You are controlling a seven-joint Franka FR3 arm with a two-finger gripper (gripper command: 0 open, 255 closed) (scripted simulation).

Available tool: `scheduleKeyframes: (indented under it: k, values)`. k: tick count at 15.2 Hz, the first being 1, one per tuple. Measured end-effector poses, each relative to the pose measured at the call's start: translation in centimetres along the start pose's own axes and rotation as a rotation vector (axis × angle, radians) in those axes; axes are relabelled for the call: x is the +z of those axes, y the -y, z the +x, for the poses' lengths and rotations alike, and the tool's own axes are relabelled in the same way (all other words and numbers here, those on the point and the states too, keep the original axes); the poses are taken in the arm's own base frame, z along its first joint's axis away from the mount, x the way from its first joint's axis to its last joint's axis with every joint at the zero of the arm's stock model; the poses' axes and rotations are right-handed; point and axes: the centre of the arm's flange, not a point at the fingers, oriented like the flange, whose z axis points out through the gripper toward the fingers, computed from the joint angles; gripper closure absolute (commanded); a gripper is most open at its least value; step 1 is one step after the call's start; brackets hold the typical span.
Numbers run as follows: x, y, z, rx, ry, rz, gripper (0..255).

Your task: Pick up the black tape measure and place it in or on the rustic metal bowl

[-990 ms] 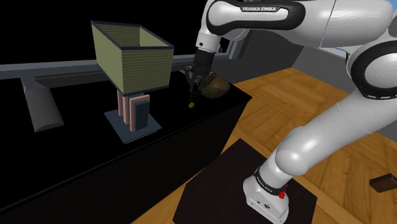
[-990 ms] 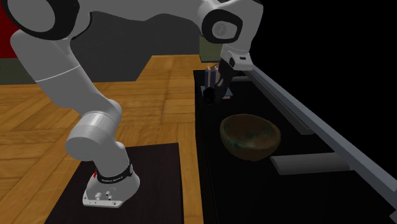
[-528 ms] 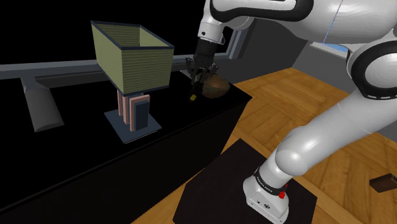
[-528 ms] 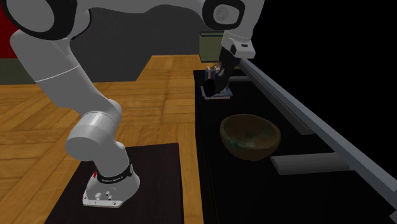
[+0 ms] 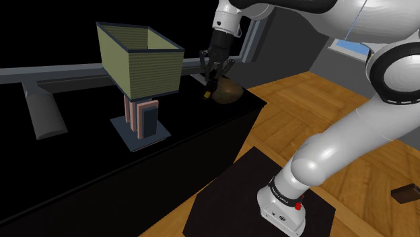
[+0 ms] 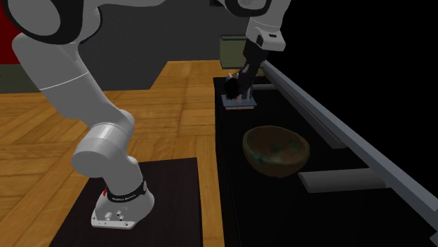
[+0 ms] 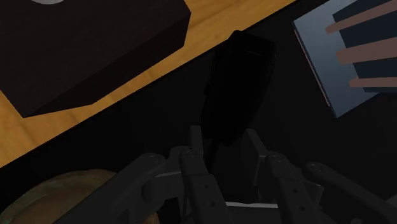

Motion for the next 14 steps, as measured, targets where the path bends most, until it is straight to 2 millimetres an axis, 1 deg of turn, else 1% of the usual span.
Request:
scheduleKeyframes:
  k: [4,9,10,11,14]
  values:
    - [-1.2,-2.8,3.6,0.001,0.001,0.000,255]
    - [-2.7,-7.0,8.8,0.001,0.000,0.000,255]
    - [-2.7,-7.8,10.1,0.001,0.000,0.000,255]
    - [-2.8,-8.3,10.7,0.001,0.001,0.000,255]
    - [-4.0,-10.7,14.1,0.001,0.000,0.000,255]
